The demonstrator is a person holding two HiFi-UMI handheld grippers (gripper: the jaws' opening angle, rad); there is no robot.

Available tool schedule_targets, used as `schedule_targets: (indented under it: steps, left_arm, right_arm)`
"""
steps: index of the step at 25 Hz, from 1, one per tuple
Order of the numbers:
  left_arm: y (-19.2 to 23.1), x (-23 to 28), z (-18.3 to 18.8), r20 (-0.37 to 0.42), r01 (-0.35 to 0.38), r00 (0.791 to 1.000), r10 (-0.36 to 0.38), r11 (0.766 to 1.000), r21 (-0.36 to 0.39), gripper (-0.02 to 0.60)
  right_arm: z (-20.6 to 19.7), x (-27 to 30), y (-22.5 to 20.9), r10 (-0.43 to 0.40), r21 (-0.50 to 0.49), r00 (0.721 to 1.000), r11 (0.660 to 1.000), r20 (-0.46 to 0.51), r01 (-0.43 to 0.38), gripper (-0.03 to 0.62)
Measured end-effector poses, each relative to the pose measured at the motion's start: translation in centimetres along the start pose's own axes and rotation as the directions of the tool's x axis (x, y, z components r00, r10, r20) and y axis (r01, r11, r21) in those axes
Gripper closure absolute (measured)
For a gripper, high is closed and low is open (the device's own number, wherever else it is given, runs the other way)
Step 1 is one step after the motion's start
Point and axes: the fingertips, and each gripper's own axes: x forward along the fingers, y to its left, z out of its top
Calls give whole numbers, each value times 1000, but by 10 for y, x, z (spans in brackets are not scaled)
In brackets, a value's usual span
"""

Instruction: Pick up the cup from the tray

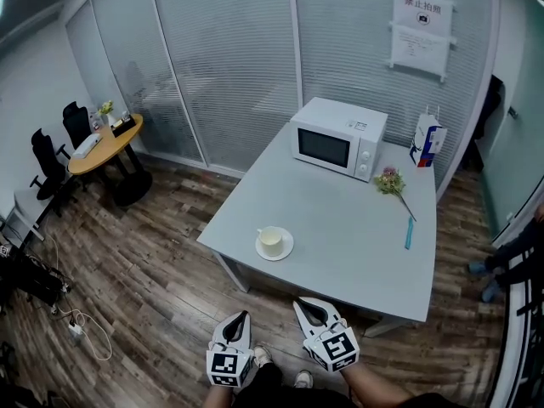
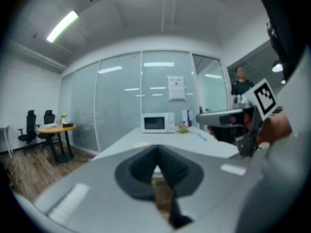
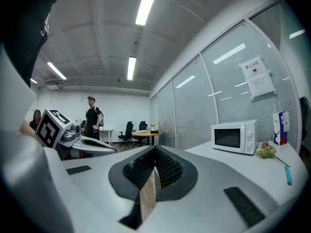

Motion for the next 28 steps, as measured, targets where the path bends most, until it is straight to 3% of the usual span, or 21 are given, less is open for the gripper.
schedule_targets:
  steps: [7,17,28]
  left_arm:
    - [11,39,0,5,34,999,-34,999,-1,578]
    - [60,109,10,21,89,996,-89,996,-16,578]
    - [103,170,10,18,204,979,-204,979,10,578]
  right_arm:
    - [-4,25,-19,-20,-6,1000,1000,-10,20,589]
    - [6,97,-54,-62,-49,997,997,-34,61,589]
    - [4,164,-72,-147,-73,986,987,-80,141,589]
